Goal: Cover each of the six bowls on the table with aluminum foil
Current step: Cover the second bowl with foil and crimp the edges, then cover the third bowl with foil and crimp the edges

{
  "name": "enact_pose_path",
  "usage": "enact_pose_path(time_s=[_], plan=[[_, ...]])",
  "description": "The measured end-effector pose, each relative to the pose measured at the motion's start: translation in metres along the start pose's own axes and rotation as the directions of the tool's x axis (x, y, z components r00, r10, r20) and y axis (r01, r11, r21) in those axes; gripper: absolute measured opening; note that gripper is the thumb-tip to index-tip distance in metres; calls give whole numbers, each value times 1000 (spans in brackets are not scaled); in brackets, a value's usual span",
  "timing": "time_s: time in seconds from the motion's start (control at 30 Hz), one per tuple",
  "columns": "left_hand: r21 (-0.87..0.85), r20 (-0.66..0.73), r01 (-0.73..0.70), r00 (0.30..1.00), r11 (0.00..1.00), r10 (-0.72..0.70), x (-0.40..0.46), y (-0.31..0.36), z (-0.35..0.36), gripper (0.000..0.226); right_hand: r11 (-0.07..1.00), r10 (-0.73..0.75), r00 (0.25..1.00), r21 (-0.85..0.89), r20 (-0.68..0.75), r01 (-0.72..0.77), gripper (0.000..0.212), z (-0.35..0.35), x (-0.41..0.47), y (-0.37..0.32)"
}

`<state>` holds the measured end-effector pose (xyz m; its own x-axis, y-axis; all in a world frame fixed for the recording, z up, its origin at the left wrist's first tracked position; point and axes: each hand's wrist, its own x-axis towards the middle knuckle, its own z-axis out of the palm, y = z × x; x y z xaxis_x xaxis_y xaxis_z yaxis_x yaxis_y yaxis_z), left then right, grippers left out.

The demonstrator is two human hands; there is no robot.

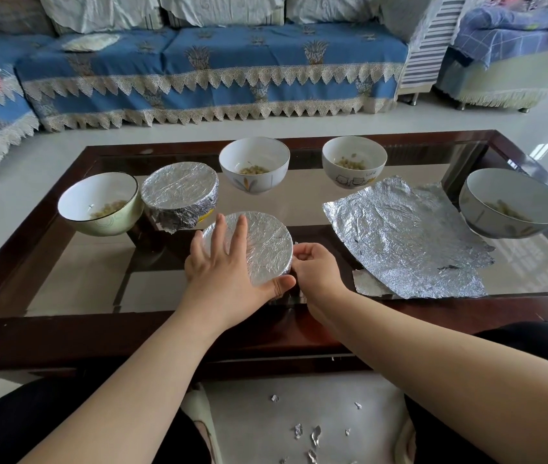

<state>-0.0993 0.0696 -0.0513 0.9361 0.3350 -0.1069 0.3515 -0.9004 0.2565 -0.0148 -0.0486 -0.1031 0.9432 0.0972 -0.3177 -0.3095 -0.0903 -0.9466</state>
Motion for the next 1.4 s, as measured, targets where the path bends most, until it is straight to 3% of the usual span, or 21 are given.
enact_pose_path(time_s=[0.1,0.2,0.33,0.4,0.47,0.53,0.57,0.63,0.7,0.77,0.87,1.03,1.2,1.4], plan=[[-140,-31,8,999,990,-12,3,-2,0,137,997,53,996,59,71,-57,18,-5,4,-9],[-428,-74,17,996,903,-54,4,-3,-6,123,961,190,968,173,164,-217,37,-11,10,-25],[-674,-139,-7,983,739,-117,7,-10,-12,112,952,289,864,-31,412,-303,77,-24,19,-33],[-747,-110,16,983,665,-148,12,-19,-12,114,948,311,804,-103,506,-302,74,-29,20,-35],[-854,-41,52,985,518,-168,19,-26,-18,108,948,308,771,-113,558,-297,64,-32,22,-36],[-939,34,112,971,324,-237,27,-36,-29,77,947,306,751,-105,585,-304,57,-34,26,-37],[-966,104,170,944,192,-313,33,-45,-34,67,946,308,743,-106,594,-307,57,-35,27,-38],[-967,254,228,869,-112,-424,46,-69,-43,70,943,314,726,-113,612,-313,60,-37,28,-39],[-922,325,156,810,-356,-489,55,-94,-48,76,941,316,717,-113,621,-318,60,-38,28,-40],[-875,350,50,754,-482,-557,63,-117,-49,75,942,313,718,-105,621,-319,58,-37,27,-40],[-838,336,-48,739,-544,-583,73,-143,-48,70,943,299,724,-78,621,-323,58,-34,25,-36],[-834,289,-101,756,-542,-587,78,-160,-44,50,939,285,732,-26,619,-343,52,-21,17,-29],[-839,283,-92,767,-536,-576,83,-174,-52,47,939,277,736,-10,618,-345,38,-6,10,-22],[-864,323,-34,728,-502,-604,79,-176,-58,37,936,271,741,12,614,-353,50,15,3,-18]])
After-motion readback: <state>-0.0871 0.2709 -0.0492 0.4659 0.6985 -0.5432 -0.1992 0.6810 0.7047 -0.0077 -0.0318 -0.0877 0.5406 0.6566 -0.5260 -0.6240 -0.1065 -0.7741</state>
